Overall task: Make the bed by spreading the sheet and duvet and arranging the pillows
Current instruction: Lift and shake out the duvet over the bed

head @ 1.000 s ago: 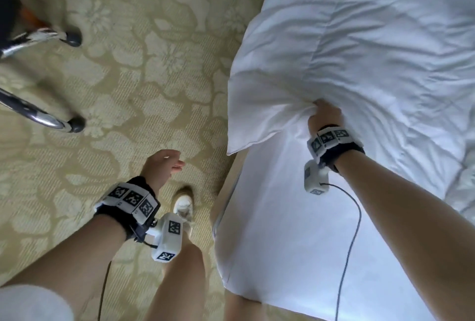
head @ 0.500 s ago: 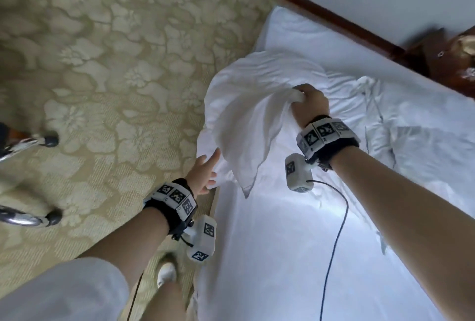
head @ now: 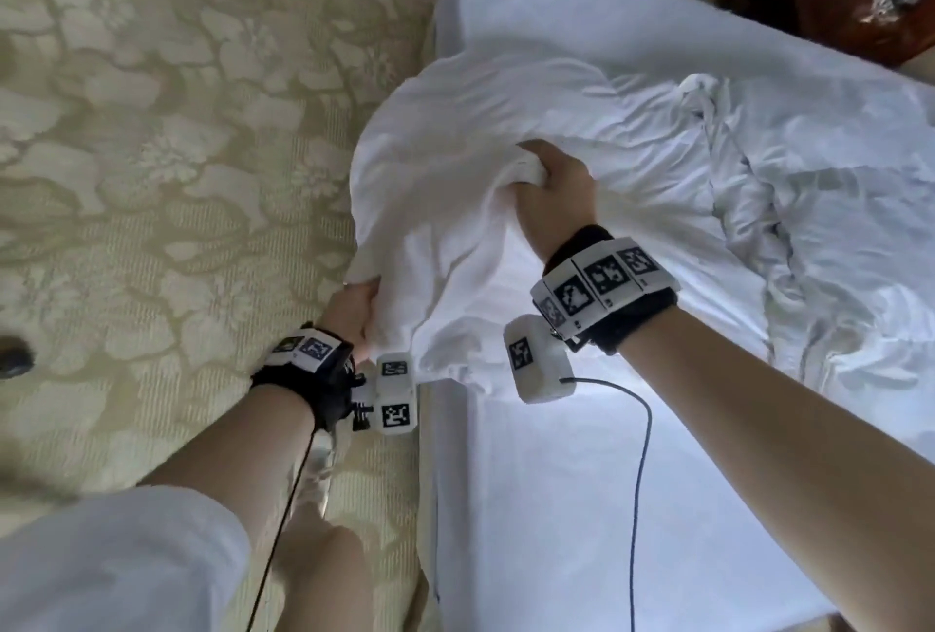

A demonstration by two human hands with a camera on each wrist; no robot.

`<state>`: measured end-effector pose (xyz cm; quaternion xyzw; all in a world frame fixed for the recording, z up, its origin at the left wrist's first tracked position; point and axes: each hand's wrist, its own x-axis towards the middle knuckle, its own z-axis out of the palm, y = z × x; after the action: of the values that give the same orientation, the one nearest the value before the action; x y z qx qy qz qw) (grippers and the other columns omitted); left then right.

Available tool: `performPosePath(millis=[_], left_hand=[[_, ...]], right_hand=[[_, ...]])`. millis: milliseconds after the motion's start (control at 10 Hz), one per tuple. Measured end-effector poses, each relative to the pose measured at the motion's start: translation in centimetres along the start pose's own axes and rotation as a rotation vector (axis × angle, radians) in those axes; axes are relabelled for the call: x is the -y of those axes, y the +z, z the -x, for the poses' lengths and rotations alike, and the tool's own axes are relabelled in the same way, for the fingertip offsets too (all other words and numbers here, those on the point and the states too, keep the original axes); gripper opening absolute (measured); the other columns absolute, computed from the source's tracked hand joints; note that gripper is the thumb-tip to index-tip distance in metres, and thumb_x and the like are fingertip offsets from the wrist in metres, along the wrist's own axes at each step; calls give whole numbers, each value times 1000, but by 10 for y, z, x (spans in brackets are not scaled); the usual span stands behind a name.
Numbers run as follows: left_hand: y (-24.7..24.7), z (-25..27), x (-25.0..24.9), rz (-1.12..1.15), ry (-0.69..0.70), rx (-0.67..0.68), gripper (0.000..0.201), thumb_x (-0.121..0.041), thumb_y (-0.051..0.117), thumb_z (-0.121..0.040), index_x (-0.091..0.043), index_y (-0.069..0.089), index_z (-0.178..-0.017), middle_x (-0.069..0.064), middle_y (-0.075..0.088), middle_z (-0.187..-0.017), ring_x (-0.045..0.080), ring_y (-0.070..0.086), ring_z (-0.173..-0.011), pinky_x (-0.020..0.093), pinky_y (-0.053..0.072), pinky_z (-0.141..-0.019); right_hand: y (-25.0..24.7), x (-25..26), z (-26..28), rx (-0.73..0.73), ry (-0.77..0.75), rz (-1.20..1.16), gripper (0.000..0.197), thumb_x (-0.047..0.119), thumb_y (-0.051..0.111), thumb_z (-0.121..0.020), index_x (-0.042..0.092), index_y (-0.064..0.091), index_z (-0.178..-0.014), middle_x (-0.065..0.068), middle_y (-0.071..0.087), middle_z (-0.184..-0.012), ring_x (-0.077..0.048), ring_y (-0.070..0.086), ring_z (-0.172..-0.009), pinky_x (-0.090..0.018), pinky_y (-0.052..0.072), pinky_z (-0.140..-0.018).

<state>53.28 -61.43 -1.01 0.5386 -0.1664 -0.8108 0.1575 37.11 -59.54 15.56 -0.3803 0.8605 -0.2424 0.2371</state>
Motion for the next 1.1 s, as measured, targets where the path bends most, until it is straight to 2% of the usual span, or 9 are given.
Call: performPosePath(millis=[100,200,300,500,600,700,900,1000,1100], left_hand=[[-62,0,-32,-138,96,-285,25,-15,43,-97,-21,55,-75,-7,66,-58,10,65,-58,14,49,-45],[-125,24,-55,-238,150,-403,4,-15,46,-96,-15,50,-97,8,57,-102,26,59,-86,13,50,-47],[-167,-1,-26,-578,122,-503,17,-18,52,-92,-7,55,-104,19,60,-112,35,58,-108,29,45,-69],[-193,-70,74,-711,-144,-567,61,-26,62,-86,-14,34,-139,21,49,-133,40,51,-118,45,44,-97],[-193,-83,105,-590,-145,-542,53,-23,57,-90,-13,37,-138,9,59,-113,31,55,-105,34,41,-85],[-199,-90,127,-546,-129,-590,46,-19,53,-92,-10,42,-135,1,53,-95,20,49,-85,27,34,-79],[-208,-88,143,-416,-191,-557,39,-20,52,-93,-3,50,-128,8,61,-88,19,53,-76,23,38,-60],[-181,-82,120,-414,-215,-456,43,-33,48,-95,-1,53,-124,14,62,-108,20,57,-87,23,42,-65],[-134,-60,87,-407,-347,-200,67,-63,34,-89,-4,60,-107,10,66,-105,23,59,-99,36,45,-90]], right_hand=[[40,19,4,129,-54,4,47,4,45,-81,19,59,-124,-9,67,-114,-28,61,-104,-37,52,-90],[80,30,7,238,-147,50,49,2,44,-80,24,62,-120,-7,70,-108,-28,63,-99,-35,52,-85],[122,7,13,321,-163,101,50,4,43,-83,28,58,-124,-2,69,-109,-23,63,-98,-27,51,-81],[218,-137,32,722,-233,973,79,40,58,-87,27,10,-149,-11,18,-154,-34,16,-142,-58,8,-113],[235,-191,26,723,-268,1328,97,43,58,-85,24,-12,-150,-19,-8,-156,-40,-6,-144,-65,-8,-108],[248,-218,7,655,-280,1472,83,37,47,-90,22,-9,-150,-22,-3,-155,-44,-1,-143,-68,-9,-105],[254,-196,-12,788,-232,1366,38,8,38,-94,11,41,-132,-17,56,-125,-35,53,-114,-49,43,-96],[226,-168,-25,756,-96,1134,43,1,41,-92,16,43,-132,-8,61,-123,-30,60,-110,-41,51,-87],[182,-140,-26,698,-82,1010,43,4,40,-93,17,41,-133,-9,61,-123,-33,59,-110,-41,50,-88]])
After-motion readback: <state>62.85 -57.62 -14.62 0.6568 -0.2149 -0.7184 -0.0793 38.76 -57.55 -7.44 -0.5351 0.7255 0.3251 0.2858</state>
